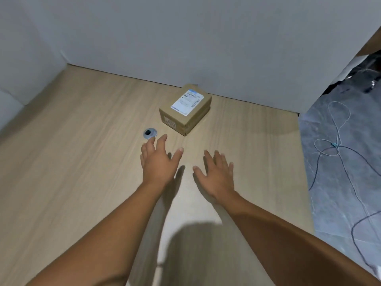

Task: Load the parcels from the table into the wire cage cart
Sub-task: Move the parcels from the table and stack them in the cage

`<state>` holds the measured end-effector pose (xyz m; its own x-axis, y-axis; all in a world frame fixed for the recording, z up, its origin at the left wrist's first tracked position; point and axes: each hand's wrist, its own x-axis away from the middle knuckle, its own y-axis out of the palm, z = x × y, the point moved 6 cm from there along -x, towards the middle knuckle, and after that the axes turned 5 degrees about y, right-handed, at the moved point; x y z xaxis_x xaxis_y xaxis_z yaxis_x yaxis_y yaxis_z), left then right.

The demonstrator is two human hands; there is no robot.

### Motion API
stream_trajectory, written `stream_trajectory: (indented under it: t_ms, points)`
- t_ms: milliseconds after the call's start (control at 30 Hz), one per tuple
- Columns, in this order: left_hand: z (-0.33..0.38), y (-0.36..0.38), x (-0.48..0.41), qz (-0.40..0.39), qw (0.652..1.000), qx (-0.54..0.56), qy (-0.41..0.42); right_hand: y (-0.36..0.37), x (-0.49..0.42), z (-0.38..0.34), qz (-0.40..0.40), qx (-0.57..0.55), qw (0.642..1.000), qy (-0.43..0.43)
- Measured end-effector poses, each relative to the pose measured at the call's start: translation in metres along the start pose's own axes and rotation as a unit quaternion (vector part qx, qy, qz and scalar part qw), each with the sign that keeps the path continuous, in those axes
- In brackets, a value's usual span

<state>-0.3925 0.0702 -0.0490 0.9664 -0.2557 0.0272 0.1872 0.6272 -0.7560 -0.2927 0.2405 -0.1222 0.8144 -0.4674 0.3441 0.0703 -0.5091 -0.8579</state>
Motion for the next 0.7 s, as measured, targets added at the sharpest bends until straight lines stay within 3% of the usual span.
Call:
stream_trajectory:
  t_ms: [100, 233, 300, 433, 600, 700]
  points:
    - [-0.004, 0.011, -0.067, 0.021, 1.0, -0.006, 0.021, 0.028, -0.035, 0.0, 0.008, 0.058, 0.998, 0.011]
    - [-0.009, 0.027, -0.153, 0.025, 0.999, -0.016, 0.028, 0.043, -0.044, 0.004, 0.148, 0.109, 0.983, -0.029]
    - [-0.011, 0.038, -0.18, 0.007, 1.0, -0.003, -0.005, 0.046, -0.043, 0.007, 0.14, 0.113, 0.983, -0.027]
    - [-0.021, 0.056, -0.198, -0.029, 0.985, 0.141, -0.092, 0.046, -0.048, 0.01, 0.11, 0.122, 0.986, -0.017]
    - [-0.044, 0.046, -0.173, -0.08, 0.976, 0.139, -0.146, 0.039, -0.043, 0.01, 0.117, 0.043, 0.992, -0.017]
    - [-0.061, 0.035, -0.133, -0.1, 0.965, 0.171, -0.174, 0.033, -0.045, 0.012, 0.082, -0.029, 0.996, 0.018]
